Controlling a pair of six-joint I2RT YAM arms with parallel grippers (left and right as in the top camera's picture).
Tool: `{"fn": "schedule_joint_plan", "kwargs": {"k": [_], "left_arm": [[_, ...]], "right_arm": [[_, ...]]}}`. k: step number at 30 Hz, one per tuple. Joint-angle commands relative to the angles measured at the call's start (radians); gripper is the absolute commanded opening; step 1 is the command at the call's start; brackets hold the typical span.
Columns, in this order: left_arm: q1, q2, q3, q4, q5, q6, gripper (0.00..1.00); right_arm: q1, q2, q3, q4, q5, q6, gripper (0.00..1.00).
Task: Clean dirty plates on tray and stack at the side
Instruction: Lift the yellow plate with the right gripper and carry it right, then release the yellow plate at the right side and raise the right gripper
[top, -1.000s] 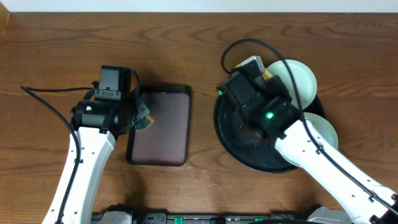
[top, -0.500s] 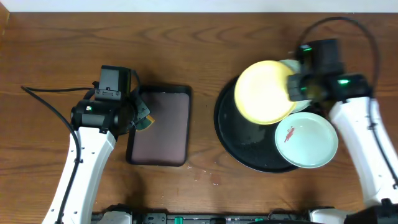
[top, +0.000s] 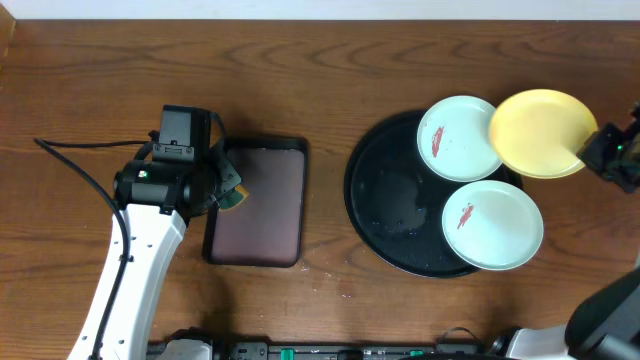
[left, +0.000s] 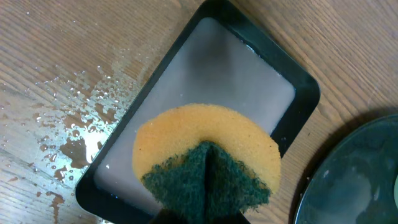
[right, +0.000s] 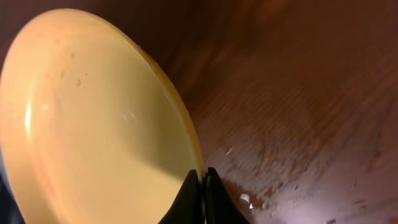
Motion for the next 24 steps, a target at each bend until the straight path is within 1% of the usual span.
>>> {"fn": "schedule_joint_plan", "kwargs": {"k": [1,3,5,8,11,16,18,19,22,24], "left_arm": [[0.006,0.003,-0.01,0.0,-0.008,0.01,0.08],[0.006,0.003,-0.01,0.0,-0.008,0.01,0.07],[0.006,0.003,-0.01,-0.002,-0.008,0.01,0.07],[0.006,0.003,-0.011,-0.003,-0.008,0.01,0.07],[0.006,0.003,-0.011,-0.003,-0.008,0.01,0.07],[0.006,0.003,-0.011,-0.003,-0.008,0.01,0.07],[0.006,0.003,-0.011,-0.003,-0.008,0.01,0.07],[0.006,0.003,-0.011,-0.003,-0.008,0.01,0.07],[0.006,0.003,-0.011,-0.003,-0.008,0.01,0.08],[0.006,0.003,-0.011,-0.003,-0.008,0.01,0.07]], "right_arm": [[-0.037,0.06,-0.011,0.059,0.018,0.164,0.01],[-0.053,0.093,-0.011,0.114,0.018,0.221,0.01],[-0.066,0.126,-0.011,0.156,0.029,0.233,0.01],[-0.082,0.191,-0.011,0.167,0.141,0.266,0.01],[-0.084,0.245,-0.011,0.168,0.193,0.262,0.01],[-0.084,0.317,-0.011,0.175,0.189,0.235,0.01],[-0.084,0.311,-0.01,0.175,0.152,0.214,0.13],[-0.084,0.304,-0.01,0.177,0.124,0.193,0.17],[-0.084,0.27,-0.003,0.187,-0.031,0.105,0.32],[-0.082,0.238,0.008,0.191,-0.142,0.058,0.37]]}}
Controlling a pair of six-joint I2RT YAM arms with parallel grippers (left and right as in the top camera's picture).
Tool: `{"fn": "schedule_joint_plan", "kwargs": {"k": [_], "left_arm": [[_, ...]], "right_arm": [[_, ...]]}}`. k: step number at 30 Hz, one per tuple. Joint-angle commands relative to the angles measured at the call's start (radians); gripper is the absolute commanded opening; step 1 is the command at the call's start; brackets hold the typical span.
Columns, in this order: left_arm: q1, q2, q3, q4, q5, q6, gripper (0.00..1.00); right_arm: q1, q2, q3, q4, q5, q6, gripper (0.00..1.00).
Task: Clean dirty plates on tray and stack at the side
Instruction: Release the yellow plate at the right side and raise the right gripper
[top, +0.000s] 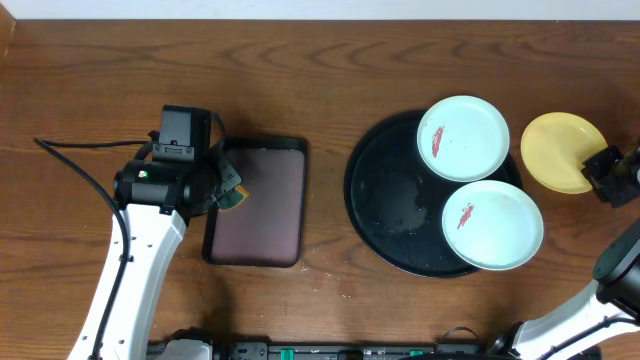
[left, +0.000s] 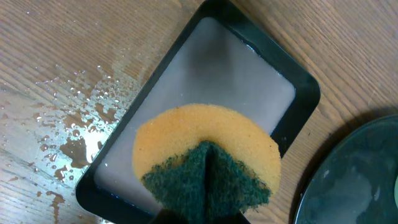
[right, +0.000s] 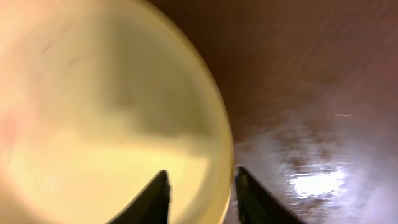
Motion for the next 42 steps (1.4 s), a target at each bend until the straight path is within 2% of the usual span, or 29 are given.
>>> {"fn": "schedule_joint_plan", "kwargs": {"k": [1,6,10,11,14,17,19,21,25,29,32,34,38,42], "left_arm": [[0.006,0.003,-0.011,-0.002,-0.008,0.01,0.08],[0.006,0.003,-0.011,-0.002,-0.008,0.01,0.07],[0.006,0.003,-0.011,-0.002,-0.008,0.01,0.08],[0.006,0.003,-0.011,-0.002,-0.008,0.01,0.07],[0.006,0.003,-0.011,-0.002,-0.008,0.009,0.08],[0.006,0.003,-0.011,-0.002,-0.008,0.01,0.08],[0.006,0.003,-0.011,-0.002,-0.008,0.01,0.07],[0.006,0.003,-0.011,-0.002,-0.008,0.01,0.07],[0.006,0.004,-0.011,-0.004,-0.008,0.01,0.08],[0.006,0.004,-0.011,-0.003,-0.008,0.01,0.07],[0.006,0.005,-0.011,-0.002,-0.008,0.009,0.07],[0.006,0.005,-0.011,-0.002,-0.008,0.009,0.07],[0.006,0.005,-0.011,-0.002,-0.008,0.009,0.07],[0.006,0.005,-0.011,-0.002,-0.008,0.01,0.07]], "right_arm": [[0.001,-0.092,0.019,0.011,-0.242,-0.116,0.38],[0.039,-0.238,0.022,0.029,-0.326,-0.171,0.5],[0.119,-0.332,0.021,0.044,-0.322,-0.232,0.75],[0.147,-0.342,0.021,0.052,-0.321,-0.26,0.78],[0.237,-0.335,0.021,0.058,-0.279,-0.324,0.81],[0.326,-0.287,0.019,0.042,-0.129,-0.318,0.88],[0.38,-0.232,0.019,0.042,-0.085,-0.319,0.98],[0.417,-0.177,0.019,0.047,-0.071,-0.319,0.99],[0.459,-0.063,0.019,0.063,0.027,-0.299,0.99],[0.464,0.003,0.02,0.077,0.028,-0.295,0.98],[0.464,0.035,0.019,0.077,0.014,-0.295,0.86],[0.464,0.045,0.019,0.075,0.006,-0.295,0.73],[0.469,0.047,0.02,0.077,-0.02,-0.296,0.54],[0.48,0.047,0.02,0.077,-0.019,-0.296,0.45]]}}
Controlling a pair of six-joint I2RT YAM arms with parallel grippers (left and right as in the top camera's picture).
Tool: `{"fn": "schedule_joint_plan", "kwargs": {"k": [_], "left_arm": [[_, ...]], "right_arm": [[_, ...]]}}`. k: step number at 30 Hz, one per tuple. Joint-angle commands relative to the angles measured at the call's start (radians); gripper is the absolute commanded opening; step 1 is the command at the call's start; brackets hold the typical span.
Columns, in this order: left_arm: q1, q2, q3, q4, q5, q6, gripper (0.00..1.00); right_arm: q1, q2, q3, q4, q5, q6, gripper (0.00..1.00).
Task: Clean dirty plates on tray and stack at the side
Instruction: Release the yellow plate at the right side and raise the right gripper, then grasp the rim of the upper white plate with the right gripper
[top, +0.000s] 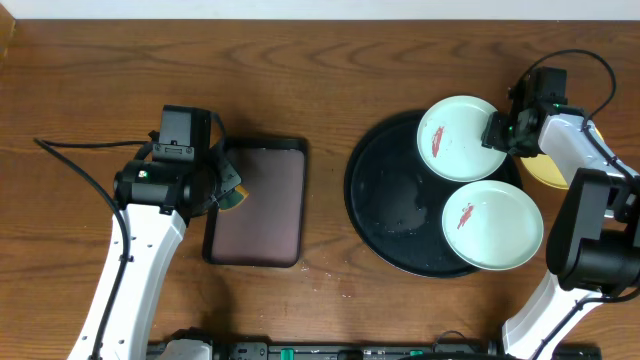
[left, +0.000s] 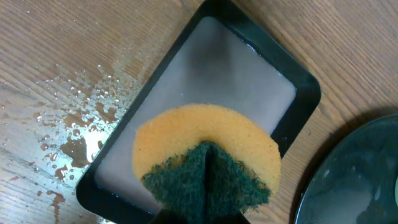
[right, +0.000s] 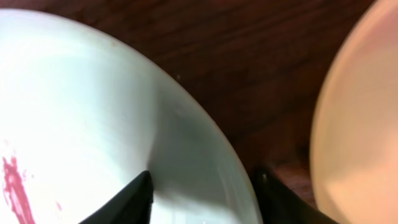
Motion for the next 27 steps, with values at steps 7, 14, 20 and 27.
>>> {"fn": "schedule_joint_plan", "kwargs": {"k": [7,14,20,27], "left_arm": [[0.006,0.005,-0.013,0.0,-0.008,0.01,0.07],[0.006,0.005,-0.026,0.0,-0.008,0.009,0.07],[0.006,0.005,-0.026,0.008,-0.008,0.01,0.07],[0.006,0.005,-0.026,0.019,-0.008,0.01,0.07]], "right_arm": [[0.026,0.0,0.004,-0.001,-0.008,-0.002,0.32],[0.028,-0.046,0.004,-0.012,-0.005,-0.002,0.01],[0.037,-0.074,0.004,-0.04,-0.03,-0.002,0.01],[0.093,-0.074,0.004,-0.085,-0.154,-0.029,0.01]]}}
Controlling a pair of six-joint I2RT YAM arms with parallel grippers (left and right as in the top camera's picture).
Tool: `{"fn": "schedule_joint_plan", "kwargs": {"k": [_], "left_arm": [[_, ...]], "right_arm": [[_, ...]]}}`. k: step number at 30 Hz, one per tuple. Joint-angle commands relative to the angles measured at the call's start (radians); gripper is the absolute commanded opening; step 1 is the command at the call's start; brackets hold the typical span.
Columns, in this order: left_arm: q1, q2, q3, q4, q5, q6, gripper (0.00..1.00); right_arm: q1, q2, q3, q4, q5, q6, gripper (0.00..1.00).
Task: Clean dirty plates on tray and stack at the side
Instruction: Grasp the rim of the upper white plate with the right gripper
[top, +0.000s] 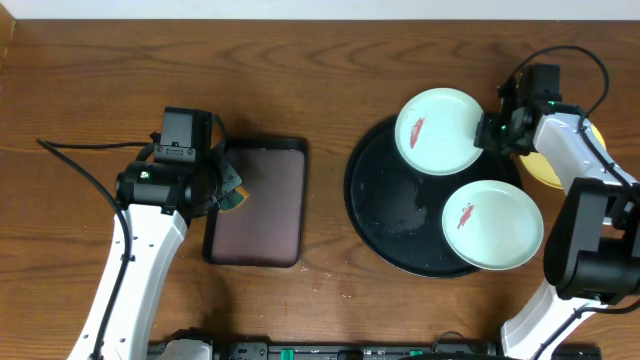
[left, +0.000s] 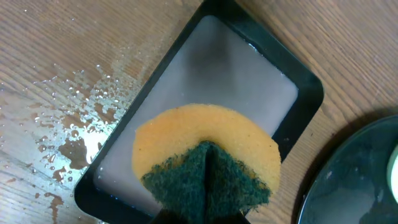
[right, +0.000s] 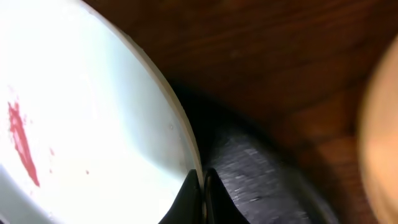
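Two white plates smeared red rest on the round black tray (top: 385, 215). My right gripper (top: 489, 133) is shut on the right rim of the upper white plate (top: 437, 130); the wrist view shows its fingers (right: 194, 186) pinching that rim (right: 180, 124). The lower white plate (top: 492, 225) lies at the tray's front right. A yellow plate (top: 553, 170) sits on the table right of the tray, partly hidden by my arm. My left gripper (left: 202, 214) is shut on a folded orange-and-green sponge (left: 205, 155), which it holds over the rectangular water tray (left: 249, 68).
The rectangular water tray (top: 258, 200) stands left of centre, with water splashed on the wood (left: 68, 124) beside it. A cable (top: 70, 160) trails from the left arm. The round tray's rim (left: 348, 180) lies close to the water tray's right.
My right gripper, then open astride the upper white plate's rim, is now shut on it. The plate has shifted left on the round tray. The left arm and sponge are unchanged.
First my right gripper held the yellow plate beside the round tray. Then that plate lay on the table at the right, the gripper open at its rim. Later the gripper stood open at the upper white plate, which it now grips. The left held the sponge throughout.
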Motion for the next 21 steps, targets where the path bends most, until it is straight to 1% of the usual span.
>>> {"fn": "schedule_joint_plan", "kwargs": {"k": [1,8,13,19,21], "left_arm": [[0.006,0.005,-0.008,0.001,-0.008,0.01,0.07],[0.001,0.005,-0.008,0.005,-0.008,0.01,0.07],[-0.02,0.005,-0.008,0.005,-0.008,0.01,0.07],[-0.085,0.005,-0.008,0.018,-0.004,0.01,0.07],[-0.115,0.005,-0.008,0.027,-0.001,0.01,0.07]], "right_arm": [[0.053,-0.025,0.003,-0.024,-0.091,-0.029,0.01],[0.148,-0.025,0.003,-0.132,-0.103,-0.097,0.01],[0.192,-0.024,-0.001,-0.212,-0.091,-0.097,0.01],[0.213,-0.023,-0.016,-0.252,0.047,-0.095,0.01],[0.212,-0.023,-0.034,-0.25,0.051,-0.095,0.01]]}}
